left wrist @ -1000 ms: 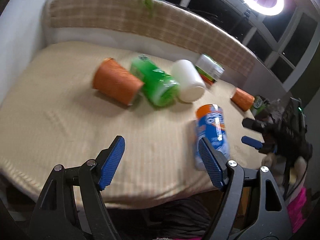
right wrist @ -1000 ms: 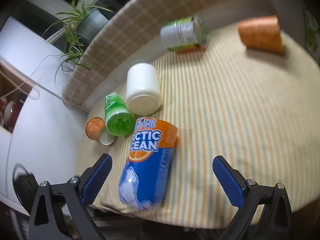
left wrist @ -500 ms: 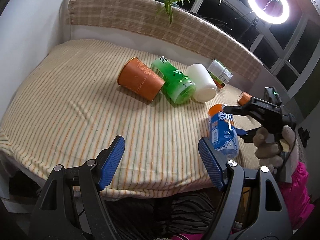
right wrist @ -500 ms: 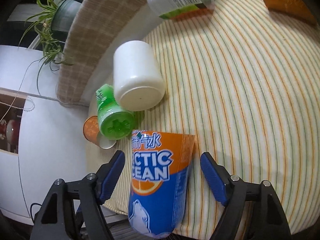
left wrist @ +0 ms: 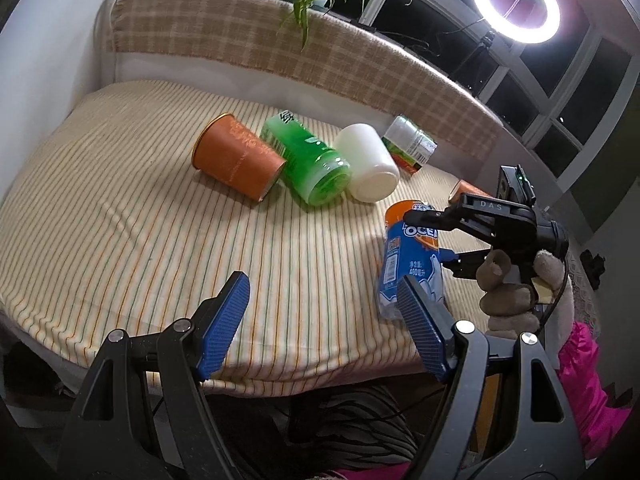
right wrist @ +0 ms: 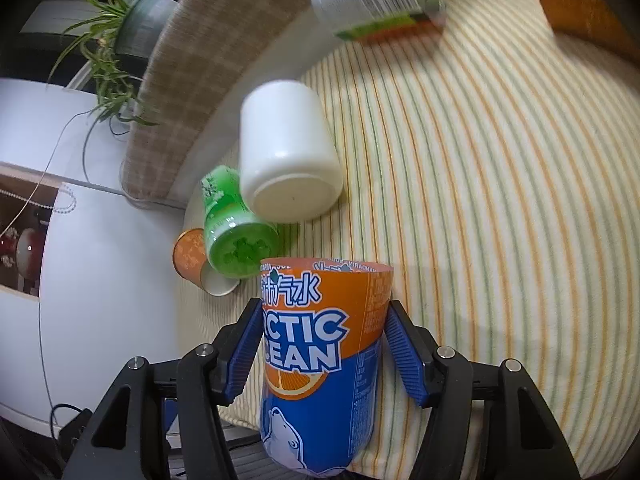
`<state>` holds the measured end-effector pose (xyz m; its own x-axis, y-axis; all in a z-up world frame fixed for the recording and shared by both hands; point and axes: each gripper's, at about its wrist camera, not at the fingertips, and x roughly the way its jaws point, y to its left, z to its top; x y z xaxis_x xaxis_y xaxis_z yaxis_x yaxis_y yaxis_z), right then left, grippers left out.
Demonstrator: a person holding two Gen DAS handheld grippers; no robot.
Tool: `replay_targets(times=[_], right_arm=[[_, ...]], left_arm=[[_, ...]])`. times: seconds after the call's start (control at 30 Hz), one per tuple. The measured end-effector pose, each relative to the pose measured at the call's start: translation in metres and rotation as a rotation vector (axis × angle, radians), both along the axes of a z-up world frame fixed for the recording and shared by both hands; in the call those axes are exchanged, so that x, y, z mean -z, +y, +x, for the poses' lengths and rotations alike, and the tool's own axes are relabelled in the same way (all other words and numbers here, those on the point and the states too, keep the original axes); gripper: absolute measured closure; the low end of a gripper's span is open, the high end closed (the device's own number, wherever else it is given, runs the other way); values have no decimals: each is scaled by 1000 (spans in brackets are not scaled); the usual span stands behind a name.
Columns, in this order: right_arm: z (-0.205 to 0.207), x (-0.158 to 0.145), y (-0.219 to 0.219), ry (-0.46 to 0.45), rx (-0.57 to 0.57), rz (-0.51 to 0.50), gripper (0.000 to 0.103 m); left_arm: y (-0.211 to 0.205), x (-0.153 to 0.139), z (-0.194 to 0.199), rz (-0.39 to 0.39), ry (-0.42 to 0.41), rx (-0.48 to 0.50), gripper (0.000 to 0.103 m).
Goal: Flip cup upright
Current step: 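Grasp the blue bottle with the right tool while the left tool releases it, then rotate the blue bottle upright with the right tool and lower it onto the table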
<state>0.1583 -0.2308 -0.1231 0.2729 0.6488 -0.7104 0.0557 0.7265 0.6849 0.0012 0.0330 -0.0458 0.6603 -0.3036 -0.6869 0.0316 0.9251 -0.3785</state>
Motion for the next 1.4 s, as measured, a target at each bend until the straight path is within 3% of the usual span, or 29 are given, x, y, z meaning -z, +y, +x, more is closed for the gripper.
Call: replay_targets(times=[0.3,0.73,1.1,1.4], right_arm=[[-19,-40,-3,-279,7,-182,40],[-30,-69,17,-553,-24,-433,40],[-43,-68,34,-675,-48,-576,40],[-56,-69,39,-703,-56,-582,40]], left_arm=[[-2,-4,1,16,-18,-5,25],[-2,-7,2,26,-34,-13,25],[-2,-7,0,31,-37,-8,25],[-8,-14,-2,52,-63,-9,25]])
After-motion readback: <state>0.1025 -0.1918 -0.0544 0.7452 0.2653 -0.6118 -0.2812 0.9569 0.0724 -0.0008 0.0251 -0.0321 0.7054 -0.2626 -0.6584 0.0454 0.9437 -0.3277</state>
